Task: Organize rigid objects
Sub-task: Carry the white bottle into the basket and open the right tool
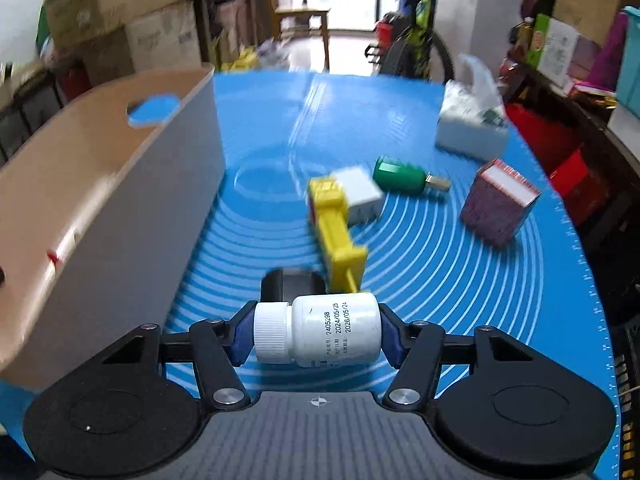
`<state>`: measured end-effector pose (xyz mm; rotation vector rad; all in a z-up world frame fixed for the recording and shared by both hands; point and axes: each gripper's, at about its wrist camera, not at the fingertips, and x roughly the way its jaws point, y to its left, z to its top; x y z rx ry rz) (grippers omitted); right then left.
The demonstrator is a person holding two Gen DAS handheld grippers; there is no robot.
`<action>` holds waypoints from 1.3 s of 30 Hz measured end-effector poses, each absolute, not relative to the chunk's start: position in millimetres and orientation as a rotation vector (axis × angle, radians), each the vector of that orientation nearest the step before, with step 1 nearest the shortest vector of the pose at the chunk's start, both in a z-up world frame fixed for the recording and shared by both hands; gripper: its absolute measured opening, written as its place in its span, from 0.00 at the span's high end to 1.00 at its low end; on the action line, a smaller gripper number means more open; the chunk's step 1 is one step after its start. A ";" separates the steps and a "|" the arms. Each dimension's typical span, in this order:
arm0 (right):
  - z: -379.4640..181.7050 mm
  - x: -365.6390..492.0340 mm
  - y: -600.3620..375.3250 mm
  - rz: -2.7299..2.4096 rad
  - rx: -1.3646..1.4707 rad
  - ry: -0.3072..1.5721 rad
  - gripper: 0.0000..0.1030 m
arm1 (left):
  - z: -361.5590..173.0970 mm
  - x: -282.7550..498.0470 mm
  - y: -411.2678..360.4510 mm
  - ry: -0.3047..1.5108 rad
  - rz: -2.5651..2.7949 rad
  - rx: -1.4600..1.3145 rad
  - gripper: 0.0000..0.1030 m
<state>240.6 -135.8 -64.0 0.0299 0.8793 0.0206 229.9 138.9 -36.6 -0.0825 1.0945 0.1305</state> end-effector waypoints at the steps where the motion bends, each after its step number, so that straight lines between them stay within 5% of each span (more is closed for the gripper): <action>1: -59.6 239.3 -136.1 0.012 0.033 0.862 0.38 | -36.7 229.9 138.7 1.094 0.131 -0.082 0.90; 22: 31.8 236.8 -90.9 0.057 0.152 0.507 0.38 | -34.0 229.1 139.5 1.095 0.137 -0.069 0.90; 39: 3.9 248.2 -1.2 0.242 -0.027 0.625 0.38 | -34.4 230.1 139.6 1.096 0.138 -0.065 0.90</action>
